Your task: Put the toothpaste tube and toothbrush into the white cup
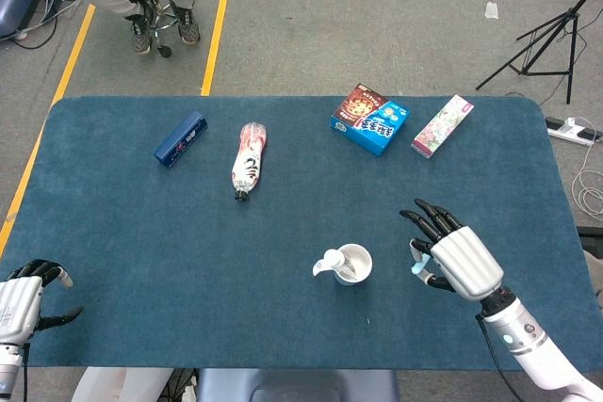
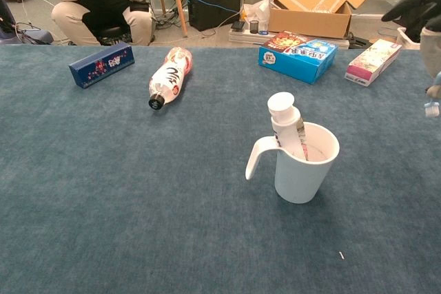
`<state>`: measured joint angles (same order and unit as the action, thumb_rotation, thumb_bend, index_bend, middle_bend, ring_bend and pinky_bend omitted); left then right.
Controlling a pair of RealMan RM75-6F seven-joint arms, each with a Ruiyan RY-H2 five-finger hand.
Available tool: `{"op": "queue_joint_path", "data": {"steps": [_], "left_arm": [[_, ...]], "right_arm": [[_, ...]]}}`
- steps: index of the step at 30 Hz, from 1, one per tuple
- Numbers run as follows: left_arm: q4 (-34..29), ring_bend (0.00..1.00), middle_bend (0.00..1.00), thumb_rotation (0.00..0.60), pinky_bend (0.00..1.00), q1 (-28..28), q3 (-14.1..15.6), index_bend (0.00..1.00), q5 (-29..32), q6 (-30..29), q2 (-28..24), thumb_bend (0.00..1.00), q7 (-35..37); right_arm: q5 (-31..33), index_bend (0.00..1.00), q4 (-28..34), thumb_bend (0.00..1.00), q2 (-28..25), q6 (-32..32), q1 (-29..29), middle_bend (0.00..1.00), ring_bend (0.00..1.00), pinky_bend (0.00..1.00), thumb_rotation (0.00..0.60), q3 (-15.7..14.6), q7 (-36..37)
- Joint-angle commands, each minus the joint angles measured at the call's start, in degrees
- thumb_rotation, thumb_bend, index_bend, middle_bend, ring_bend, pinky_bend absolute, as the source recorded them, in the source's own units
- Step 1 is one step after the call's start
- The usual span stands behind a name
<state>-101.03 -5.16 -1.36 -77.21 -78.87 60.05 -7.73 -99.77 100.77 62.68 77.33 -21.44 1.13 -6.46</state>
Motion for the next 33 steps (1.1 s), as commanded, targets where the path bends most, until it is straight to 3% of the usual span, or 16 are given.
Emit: {"op": "queue_joint_path", "data": {"steps": [1,19,33], "left_arm": [[0.0,0.23,0.38,0.600,0.28,0.0,0.0,0.51,0.0,0.0,0.0,0.00,0.0],[-0.4,0.23,0.38,0.600,0.28,0.1,-0.1,0.51,0.1,-0.2,-0.5,0.00,0.6],[-0.7,0.24,0.38,0.600,0.29,0.1,0.0,0.51,0.2,0.0,-0.7,0.00,0.7]], "right_arm": [[-0.7,0.70,1.4,0.29,-0.2,-0.2,-0.6,0.19,0.00,0.19,0.600,0.4,0.6],[-5.6,0.70,8.0,0.29,0.7,-1.4,-3.1,0.20,0.00,0.19,0.600,-0.5,7.7],[-10.5,0.70,3.4,0.31,4.0,0.3,-4.1,0.21,0.00,0.19,0.600,-2.4,13.9]]}}
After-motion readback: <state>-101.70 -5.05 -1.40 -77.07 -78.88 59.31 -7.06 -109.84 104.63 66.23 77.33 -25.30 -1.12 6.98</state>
